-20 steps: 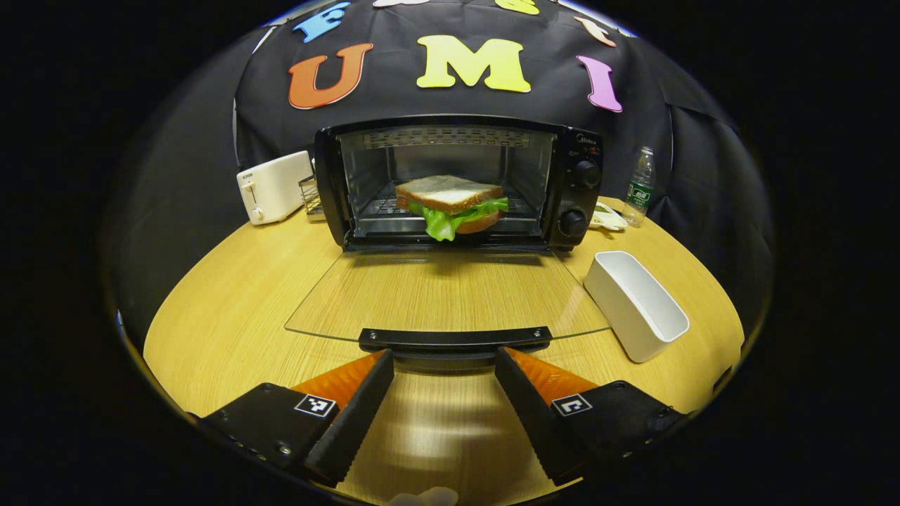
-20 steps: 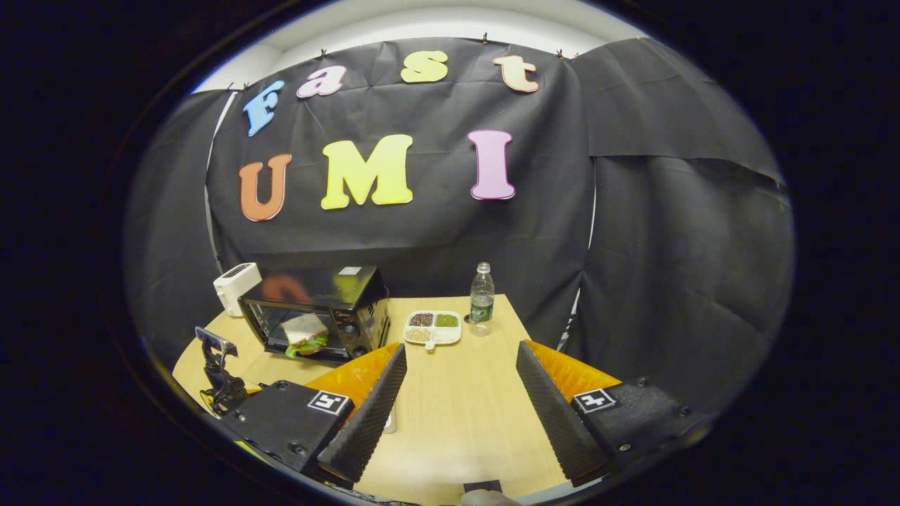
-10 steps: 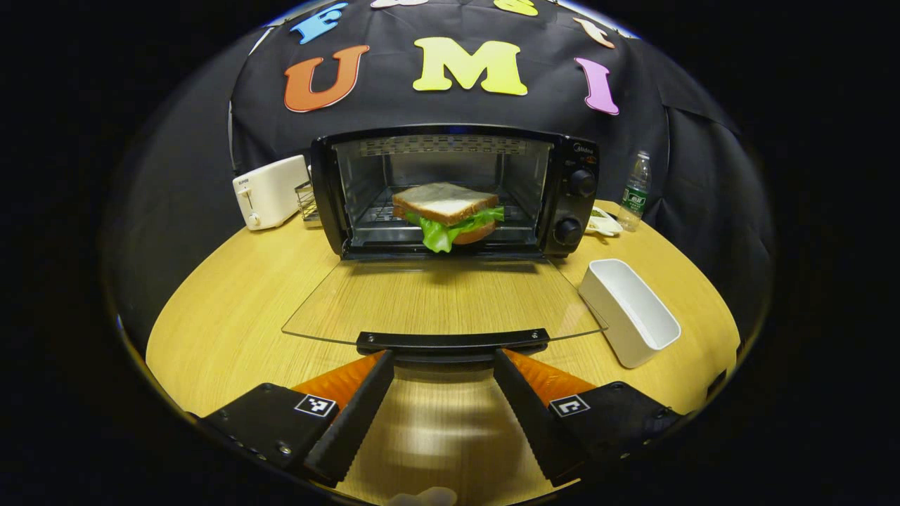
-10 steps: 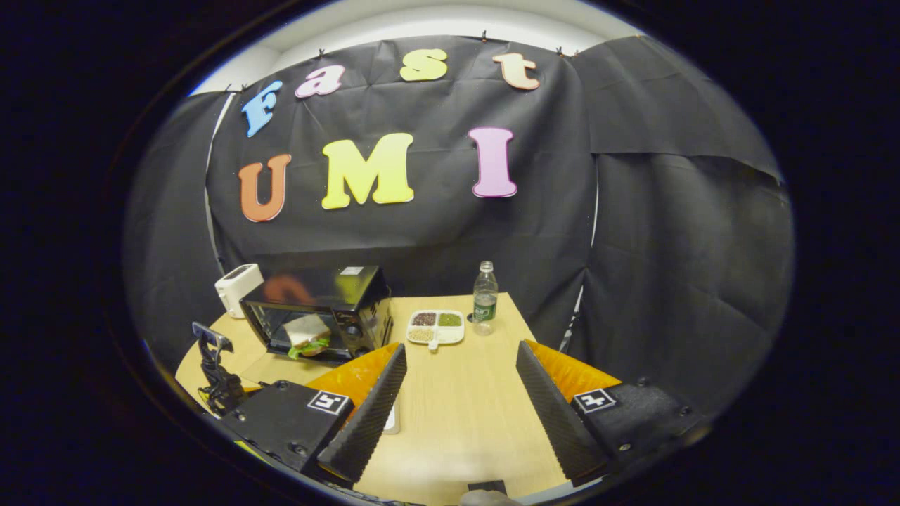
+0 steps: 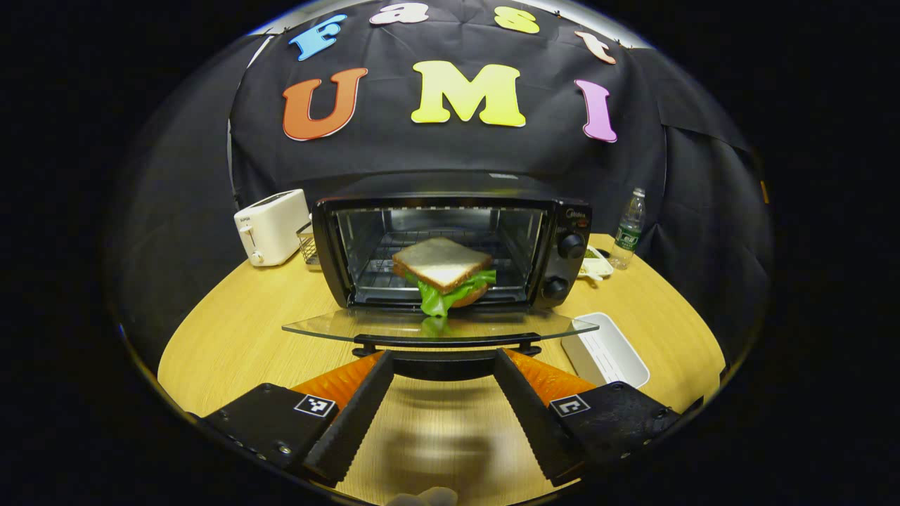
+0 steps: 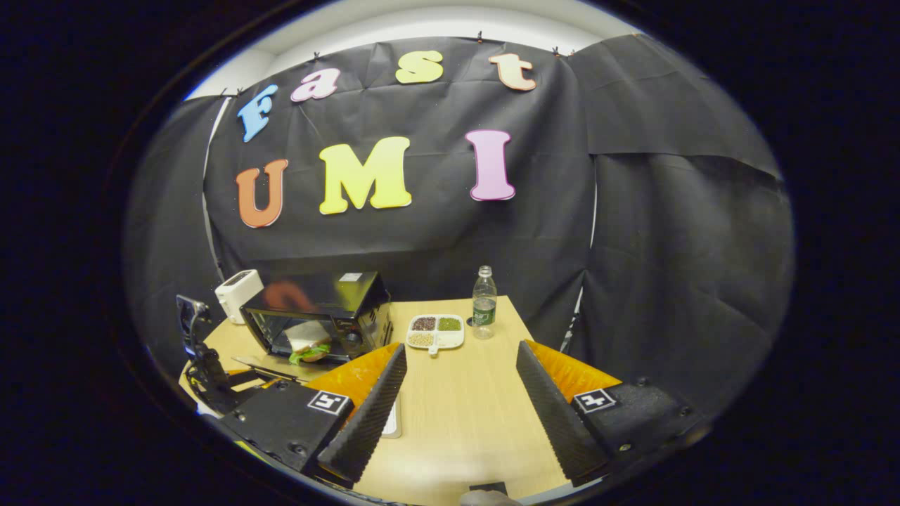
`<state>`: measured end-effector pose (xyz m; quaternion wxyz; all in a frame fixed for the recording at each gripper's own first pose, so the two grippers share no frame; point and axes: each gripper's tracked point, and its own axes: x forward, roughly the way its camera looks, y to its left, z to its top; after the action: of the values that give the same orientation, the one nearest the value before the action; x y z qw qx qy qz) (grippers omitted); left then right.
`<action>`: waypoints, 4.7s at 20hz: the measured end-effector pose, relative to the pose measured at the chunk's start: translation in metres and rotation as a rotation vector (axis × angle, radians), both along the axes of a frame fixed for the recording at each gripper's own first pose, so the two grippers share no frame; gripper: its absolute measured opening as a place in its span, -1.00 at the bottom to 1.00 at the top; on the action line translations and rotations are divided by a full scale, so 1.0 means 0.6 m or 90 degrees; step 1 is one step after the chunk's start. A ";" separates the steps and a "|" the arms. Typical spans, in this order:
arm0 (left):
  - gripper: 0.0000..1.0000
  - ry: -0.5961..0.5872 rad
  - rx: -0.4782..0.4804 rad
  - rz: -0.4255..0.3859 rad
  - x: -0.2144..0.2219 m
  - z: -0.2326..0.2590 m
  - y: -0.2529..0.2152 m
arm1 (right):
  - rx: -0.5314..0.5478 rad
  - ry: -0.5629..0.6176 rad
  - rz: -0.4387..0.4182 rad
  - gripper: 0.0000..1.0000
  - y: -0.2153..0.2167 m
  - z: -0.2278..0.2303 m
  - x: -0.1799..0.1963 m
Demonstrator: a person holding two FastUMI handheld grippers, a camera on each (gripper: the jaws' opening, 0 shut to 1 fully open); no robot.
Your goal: Open the electric oven with the left hand, put the food in, and close the electric oven.
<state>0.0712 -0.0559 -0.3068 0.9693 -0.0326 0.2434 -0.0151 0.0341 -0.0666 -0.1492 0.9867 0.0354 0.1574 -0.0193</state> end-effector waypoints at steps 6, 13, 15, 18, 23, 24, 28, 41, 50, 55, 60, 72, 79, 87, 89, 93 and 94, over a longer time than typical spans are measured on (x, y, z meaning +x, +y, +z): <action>0.95 -0.036 0.002 0.001 0.047 0.044 0.006 | 0.013 0.005 -0.006 0.80 0.004 -0.001 0.021; 0.94 -0.046 -0.006 0.000 0.090 0.066 0.003 | 0.005 -0.008 -0.019 0.80 -0.004 0.016 0.022; 0.94 -0.049 -0.004 -0.006 0.091 0.068 0.002 | 0.003 -0.010 -0.022 0.80 -0.006 0.018 0.018; 0.94 -0.053 -0.002 -0.008 0.085 0.074 0.003 | 0.005 -0.014 -0.023 0.80 -0.006 0.021 0.012; 0.94 -0.075 0.010 -0.016 0.074 0.099 0.000 | -0.001 -0.025 -0.022 0.80 -0.003 0.030 0.010; 0.94 -0.078 0.009 -0.020 0.070 0.108 -0.006 | -0.003 -0.030 -0.022 1.00 -0.005 0.034 0.008; 0.94 -0.108 0.008 -0.026 0.058 0.154 -0.021 | -0.001 -0.048 -0.014 0.80 -0.006 0.051 0.005; 0.94 -0.239 0.022 0.024 -0.045 0.376 -0.003 | 0.001 -0.101 0.081 0.80 0.062 0.127 0.014; 0.94 -0.259 0.053 0.097 -0.128 0.447 0.081 | 0.009 -0.144 0.142 0.80 0.141 0.193 0.017; 0.94 -0.276 0.052 0.126 -0.158 0.487 0.117 | 0.003 -0.168 0.155 0.80 0.166 0.225 0.011; 0.94 -0.289 0.043 0.131 -0.170 0.517 0.130 | 0.001 -0.182 0.168 0.80 0.192 0.249 0.003; 0.94 -0.314 0.022 0.094 -0.170 0.559 0.111 | -0.015 -0.196 0.138 0.79 0.189 0.269 -0.034; 0.94 -0.316 0.011 0.074 -0.157 0.559 0.098 | -0.020 -0.193 0.098 0.80 0.171 0.268 -0.046; 0.93 -0.322 0.014 0.056 -0.148 0.556 0.100 | -0.032 -0.192 0.067 1.00 0.166 0.266 -0.046; 0.94 -0.314 0.013 0.050 -0.143 0.552 0.097 | -0.034 -0.196 0.060 0.80 0.162 0.266 -0.046; 0.94 -0.309 0.013 0.053 -0.139 0.547 0.095 | -0.025 -0.184 0.058 0.82 0.156 0.250 -0.043; 0.94 -0.311 0.013 0.054 -0.140 0.546 0.095 | -0.023 -0.182 0.059 0.80 0.156 0.247 -0.040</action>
<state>-0.0126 0.0013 0.0210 0.9994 -0.0283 0.0008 0.0205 0.0098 0.0268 -0.0011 0.9994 0.0130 0.0163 0.0290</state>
